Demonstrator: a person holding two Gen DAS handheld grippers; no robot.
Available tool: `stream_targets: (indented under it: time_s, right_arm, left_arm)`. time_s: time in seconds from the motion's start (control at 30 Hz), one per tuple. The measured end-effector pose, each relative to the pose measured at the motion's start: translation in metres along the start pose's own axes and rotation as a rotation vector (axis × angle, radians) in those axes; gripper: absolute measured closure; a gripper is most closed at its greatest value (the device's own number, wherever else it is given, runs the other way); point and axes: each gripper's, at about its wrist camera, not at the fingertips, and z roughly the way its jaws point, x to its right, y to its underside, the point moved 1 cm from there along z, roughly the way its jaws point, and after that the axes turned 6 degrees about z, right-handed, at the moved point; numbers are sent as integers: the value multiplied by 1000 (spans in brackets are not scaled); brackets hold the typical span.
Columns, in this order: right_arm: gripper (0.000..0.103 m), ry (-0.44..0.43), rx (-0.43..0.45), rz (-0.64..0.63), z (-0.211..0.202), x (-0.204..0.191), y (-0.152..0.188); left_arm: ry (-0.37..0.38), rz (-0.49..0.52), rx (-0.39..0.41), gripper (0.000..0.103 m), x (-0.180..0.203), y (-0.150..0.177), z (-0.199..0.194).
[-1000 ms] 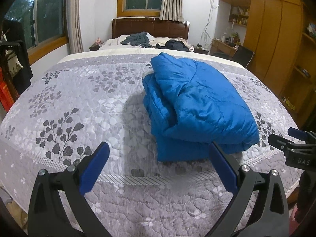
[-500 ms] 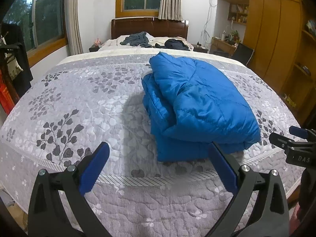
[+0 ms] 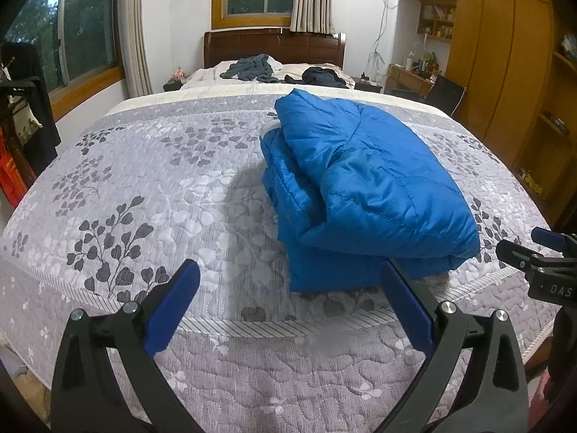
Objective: Fold large clothes
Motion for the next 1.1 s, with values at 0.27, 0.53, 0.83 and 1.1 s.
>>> stream_targets:
  time_s: [0.27,0.53,0.83,1.1]
  right_arm:
    - [4,-5,-5,-3,1,-2,-1]
    - [4,-6,-4,-13,2,-4,-1]
    - [4,-14,-6,-14,3,-4,-2]
    - [4,-17,-1,-21,2,-6,-2]
  left_arm:
    - [5,0,-4,4,0,0,0]
    - [5,2,-4,4,-1,0,0]
    - [5,0,-5,4,0,0,0]
    - [8,3,-6,4,0,0,1]
